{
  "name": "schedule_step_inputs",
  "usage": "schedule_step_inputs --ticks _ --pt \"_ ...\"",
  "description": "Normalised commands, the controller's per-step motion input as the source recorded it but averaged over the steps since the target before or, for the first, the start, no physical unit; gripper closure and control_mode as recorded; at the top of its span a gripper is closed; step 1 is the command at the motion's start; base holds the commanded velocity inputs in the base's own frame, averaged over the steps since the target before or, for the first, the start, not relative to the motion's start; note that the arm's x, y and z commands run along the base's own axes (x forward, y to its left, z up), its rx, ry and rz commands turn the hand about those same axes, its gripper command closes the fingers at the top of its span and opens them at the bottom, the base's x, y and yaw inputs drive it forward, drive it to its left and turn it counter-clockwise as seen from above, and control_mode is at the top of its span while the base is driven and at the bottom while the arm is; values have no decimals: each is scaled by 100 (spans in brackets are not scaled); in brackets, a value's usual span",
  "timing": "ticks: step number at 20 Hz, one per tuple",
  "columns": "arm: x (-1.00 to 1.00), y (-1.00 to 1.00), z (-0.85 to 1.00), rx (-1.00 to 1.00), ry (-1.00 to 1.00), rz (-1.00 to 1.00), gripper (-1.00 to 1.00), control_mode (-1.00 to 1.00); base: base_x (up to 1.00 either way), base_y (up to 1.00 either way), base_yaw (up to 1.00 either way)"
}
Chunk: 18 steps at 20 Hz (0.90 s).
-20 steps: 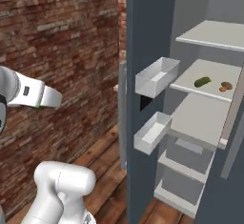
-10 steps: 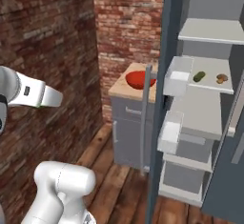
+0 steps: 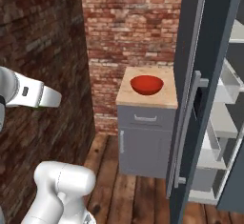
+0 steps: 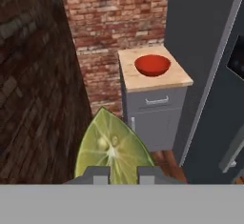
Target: Take the cucumber, mushroom, and lemon wedge from the freezer and place them in the bowl on the counter.
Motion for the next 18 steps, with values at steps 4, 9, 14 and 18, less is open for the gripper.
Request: schedule_step_inputs --ticks 4,9,14,18 --pt "0 0 0 0 0 0 100 100 81 39 -30" --pt "0 0 0 0 0 0 100 100 85 6 -26" --pt "0 0 0 0 0 0 100 100 83 0 -25" --pt "0 0 0 0 0 0 100 100 77 0 -20"
